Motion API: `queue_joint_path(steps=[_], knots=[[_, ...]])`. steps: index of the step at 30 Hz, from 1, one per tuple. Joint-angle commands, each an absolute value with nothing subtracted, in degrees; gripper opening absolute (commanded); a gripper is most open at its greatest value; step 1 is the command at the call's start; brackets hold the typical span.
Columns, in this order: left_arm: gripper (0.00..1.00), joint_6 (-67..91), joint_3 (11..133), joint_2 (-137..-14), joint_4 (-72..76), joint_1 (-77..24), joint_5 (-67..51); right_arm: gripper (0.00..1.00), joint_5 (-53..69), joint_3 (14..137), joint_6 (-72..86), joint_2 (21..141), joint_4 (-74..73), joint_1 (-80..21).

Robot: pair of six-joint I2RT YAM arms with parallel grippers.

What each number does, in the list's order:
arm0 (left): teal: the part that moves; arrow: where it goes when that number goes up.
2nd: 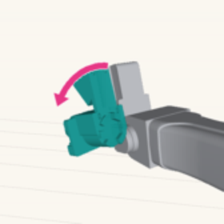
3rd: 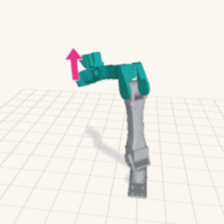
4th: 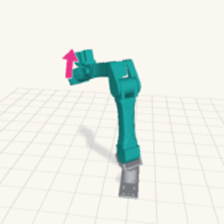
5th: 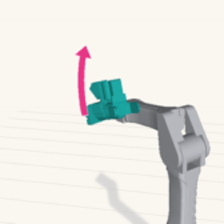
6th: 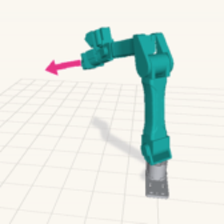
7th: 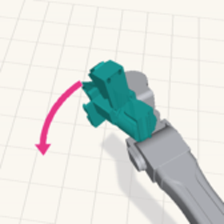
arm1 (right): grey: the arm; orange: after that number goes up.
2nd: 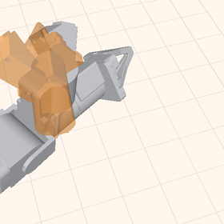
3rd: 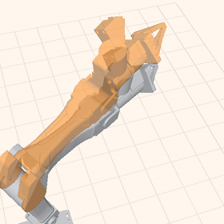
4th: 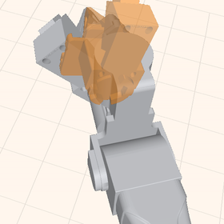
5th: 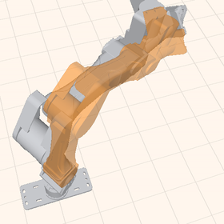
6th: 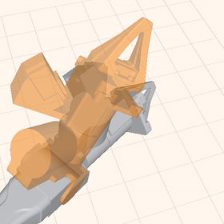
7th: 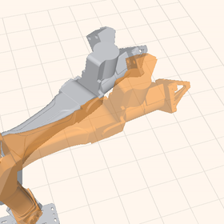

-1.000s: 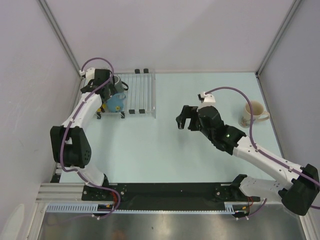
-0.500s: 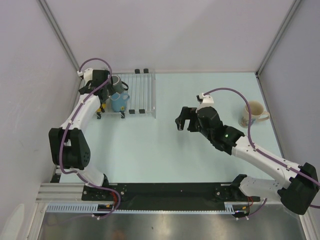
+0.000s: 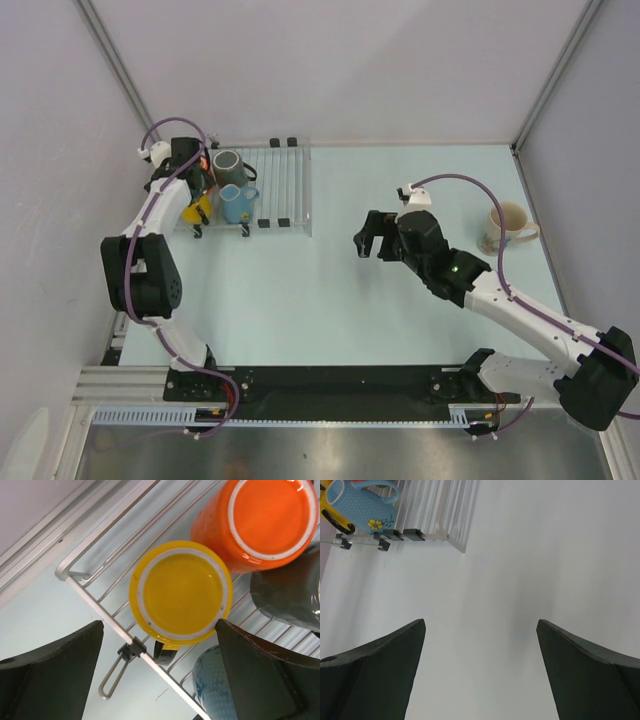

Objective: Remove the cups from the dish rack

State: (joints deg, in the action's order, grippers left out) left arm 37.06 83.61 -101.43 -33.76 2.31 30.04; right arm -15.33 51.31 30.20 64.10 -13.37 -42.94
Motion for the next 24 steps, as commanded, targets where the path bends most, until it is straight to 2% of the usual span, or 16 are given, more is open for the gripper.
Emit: queue_joint_path(steps=[1,14,19,24], knots=[[1.00,38.50,86.74,-104.06,-34.19,2.90,28.92,1.00,-14.06,51.42,30.15,64.77,-11.95,-41.40],[1.00,37.71,91.41,-110.83,-34.01,3.51,26.11,1.00,-11.34,51.33,30.67,67.94,-10.64,-39.38],[0.92,36.92,91.41,-110.65,-33.58,3.52,26.54,1.00,-11.07,51.24,30.76,68.55,-10.20,-39.02],[0.98,35.95,90.80,-109.34,-33.05,3.52,29.17,1.00,-10.55,50.54,31.29,68.64,-9.93,-38.76]])
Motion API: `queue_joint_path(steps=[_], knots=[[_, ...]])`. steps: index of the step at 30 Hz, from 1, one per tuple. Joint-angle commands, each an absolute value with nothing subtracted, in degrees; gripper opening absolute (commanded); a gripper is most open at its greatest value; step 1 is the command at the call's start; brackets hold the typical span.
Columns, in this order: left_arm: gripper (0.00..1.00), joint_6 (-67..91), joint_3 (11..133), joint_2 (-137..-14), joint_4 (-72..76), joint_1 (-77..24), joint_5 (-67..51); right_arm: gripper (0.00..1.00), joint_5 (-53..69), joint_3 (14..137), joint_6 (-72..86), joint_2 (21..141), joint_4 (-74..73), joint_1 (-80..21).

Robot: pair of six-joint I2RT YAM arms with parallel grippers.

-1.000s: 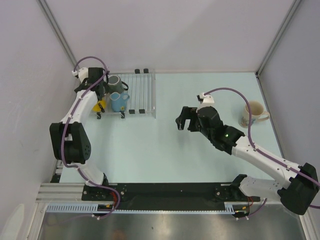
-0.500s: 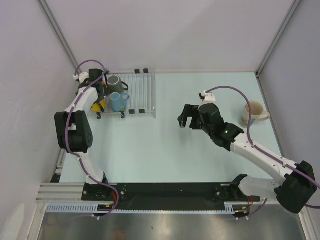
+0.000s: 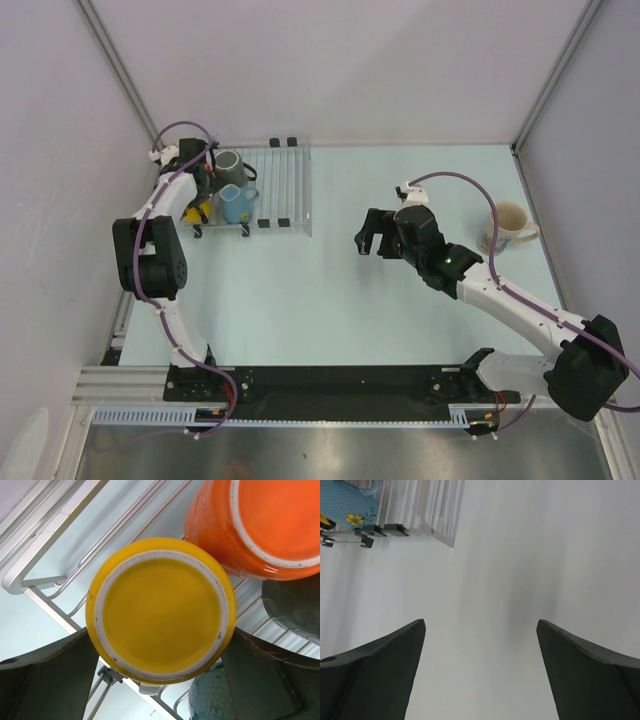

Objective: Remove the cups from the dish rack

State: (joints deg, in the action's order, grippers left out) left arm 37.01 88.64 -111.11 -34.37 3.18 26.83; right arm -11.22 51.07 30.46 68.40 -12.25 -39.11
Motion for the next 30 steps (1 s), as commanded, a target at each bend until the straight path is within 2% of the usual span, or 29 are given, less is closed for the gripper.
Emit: queue_joint_path(steps=[1,15,20,23,24,26,27,30], knots=[[0.99,35.77,90.36,-108.90,-32.61,3.52,29.18,1.00,-10.20,50.45,31.29,68.73,-9.67,-38.67],[1.00,34.10,91.67,-109.86,-30.41,3.52,29.36,1.00,-8.88,50.01,31.64,69.52,-9.32,-37.88],[0.96,33.58,91.76,-111.36,-30.32,3.78,30.15,0.99,-8.79,49.57,31.46,69.26,-9.49,-37.27],[0.83,33.13,91.50,-111.36,-29.80,4.04,29.80,1.00,-8.53,49.22,31.73,69.26,-9.49,-37.18],[0.63,33.05,91.15,-111.27,-29.62,3.96,29.53,0.99,-8.44,49.04,32.08,69.34,-9.32,-37.18],[0.42,32.87,90.36,-110.48,-28.92,4.04,29.09,0.99,-8.18,48.52,32.52,69.26,-8.97,-37.18],[0.01,32.78,89.48,-110.22,-28.66,3.96,28.74,0.99,-8.00,48.43,32.61,69.26,-8.79,-37.18],[0.00,33.13,88.16,-108.99,-28.56,3.96,27.86,0.99,-7.47,48.08,32.96,69.08,-8.18,-37.26]])
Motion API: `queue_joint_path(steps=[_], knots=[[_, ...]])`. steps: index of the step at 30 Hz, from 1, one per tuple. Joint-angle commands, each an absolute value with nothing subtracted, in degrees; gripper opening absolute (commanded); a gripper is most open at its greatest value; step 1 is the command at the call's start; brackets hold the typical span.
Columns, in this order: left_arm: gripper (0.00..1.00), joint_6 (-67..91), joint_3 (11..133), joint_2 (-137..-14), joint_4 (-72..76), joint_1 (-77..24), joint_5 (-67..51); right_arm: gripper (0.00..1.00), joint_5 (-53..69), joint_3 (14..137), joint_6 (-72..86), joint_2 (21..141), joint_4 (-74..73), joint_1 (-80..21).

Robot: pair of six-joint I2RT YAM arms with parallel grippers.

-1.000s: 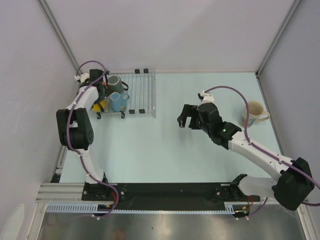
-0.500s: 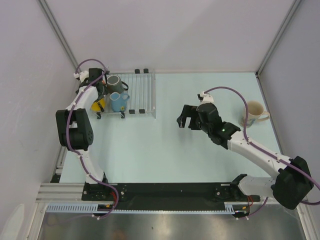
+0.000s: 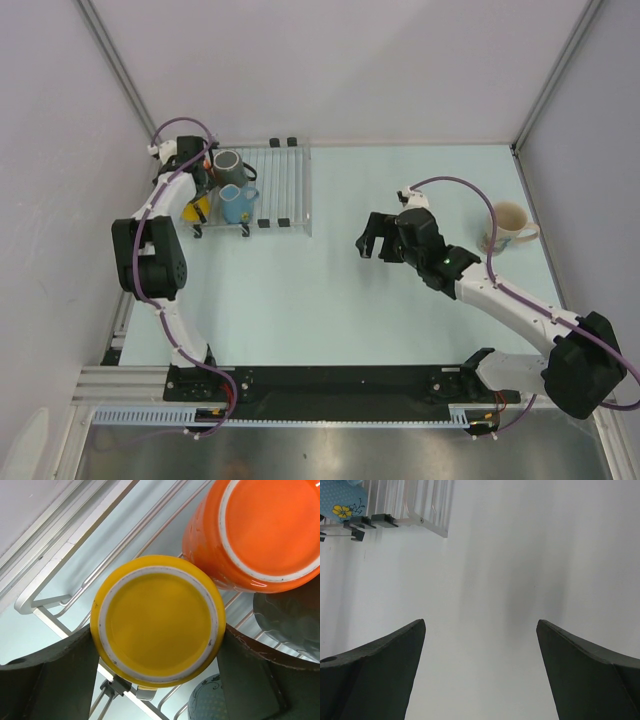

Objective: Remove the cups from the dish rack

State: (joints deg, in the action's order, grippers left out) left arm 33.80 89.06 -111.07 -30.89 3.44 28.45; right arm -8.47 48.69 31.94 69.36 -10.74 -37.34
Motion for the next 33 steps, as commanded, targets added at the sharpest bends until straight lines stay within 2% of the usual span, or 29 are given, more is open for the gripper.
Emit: queue_joint_path(steps=[1,10,25,33], knots=[[0.00,33.22,87.89,-108.81,-28.56,3.96,27.77,0.99,-7.47,48.08,33.22,69.00,-8.09,-37.18],[0.00,31.38,80.34,-100.38,-23.47,3.87,26.37,0.99,-8.00,47.11,33.22,66.19,-7.91,-37.71],[0.00,28.13,79.63,-90.53,-23.20,3.87,24.43,0.98,-8.17,46.58,34.01,64.86,-6.24,-39.90],[0.00,30.67,76.91,-82.81,-22.68,2.81,19.69,0.99,-8.61,47.54,33.84,65.04,-6.42,-39.99]])
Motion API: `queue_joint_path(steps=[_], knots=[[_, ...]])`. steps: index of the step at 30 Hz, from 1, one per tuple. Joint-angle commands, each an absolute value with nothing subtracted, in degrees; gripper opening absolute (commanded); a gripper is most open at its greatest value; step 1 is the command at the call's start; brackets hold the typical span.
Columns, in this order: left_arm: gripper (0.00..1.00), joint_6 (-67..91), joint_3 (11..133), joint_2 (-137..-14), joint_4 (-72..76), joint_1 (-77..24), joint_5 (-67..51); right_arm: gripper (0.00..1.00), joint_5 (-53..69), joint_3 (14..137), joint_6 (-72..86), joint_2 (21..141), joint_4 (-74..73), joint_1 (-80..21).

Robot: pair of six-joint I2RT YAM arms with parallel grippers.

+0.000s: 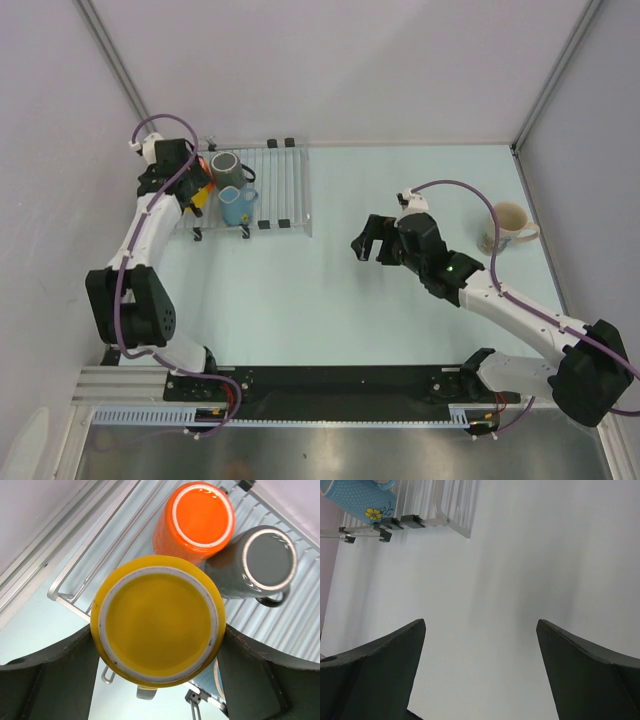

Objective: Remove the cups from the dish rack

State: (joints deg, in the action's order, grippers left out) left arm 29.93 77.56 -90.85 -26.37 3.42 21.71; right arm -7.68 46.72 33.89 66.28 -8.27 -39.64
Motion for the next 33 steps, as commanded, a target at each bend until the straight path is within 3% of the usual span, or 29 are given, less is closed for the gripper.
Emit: queue_joint_path(steps=[1,7,8,11,15,17,19,22,27,33], knots=[[0.00,30.76,76.47,-82.01,-22.59,2.46,18.64,1.00,-8.96,47.81,33.40,65.21,-6.42,-39.90],[0.00,32.61,72.60,-74.55,-21.62,0.53,14.51,1.00,-16.49,52.63,33.65,68.11,-12.99,-40.08],[0.00,32.78,71.73,-73.66,-21.45,-1.21,14.07,0.90,-18.26,53.26,34.36,68.46,-13.88,-40.17],[0.00,33.31,70.67,-70.32,-21.18,-3.95,12.93,0.78,-25.30,56.85,37.51,70.40,-18.97,-40.17],[0.00,34.80,70.14,-67.59,-21.09,-7.11,10.20,0.81,-27.07,60.38,36.74,71.28,-22.94,-40.17],[0.00,35.51,69.79,-66.10,-20.92,-8.26,9.32,0.90,-26.02,60.12,35.43,69.80,-22.42,-40.17],[0.00,36.90,68.91,-65.31,-19.87,-9.49,5.99,0.96,-22.78,59.07,34.28,68.04,-19.71,-39.99],[0.00,39.36,65.24,-63.81,-15.06,-10.46,-2.52,0.98,-15.49,55.47,33.49,63.56,-14.10,-38.50],[0.00,43.94,56.00,-61.44,-0.64,-13.53,-16.86,0.96,-1.18,47.83,36.03,55.56,-1.79,-33.50],[0.00,52.72,46.94,-60.73,22.47,-15.81,-31.97,0.96,11.66,45.97,40.51,54.23,6.92,-31.03]])
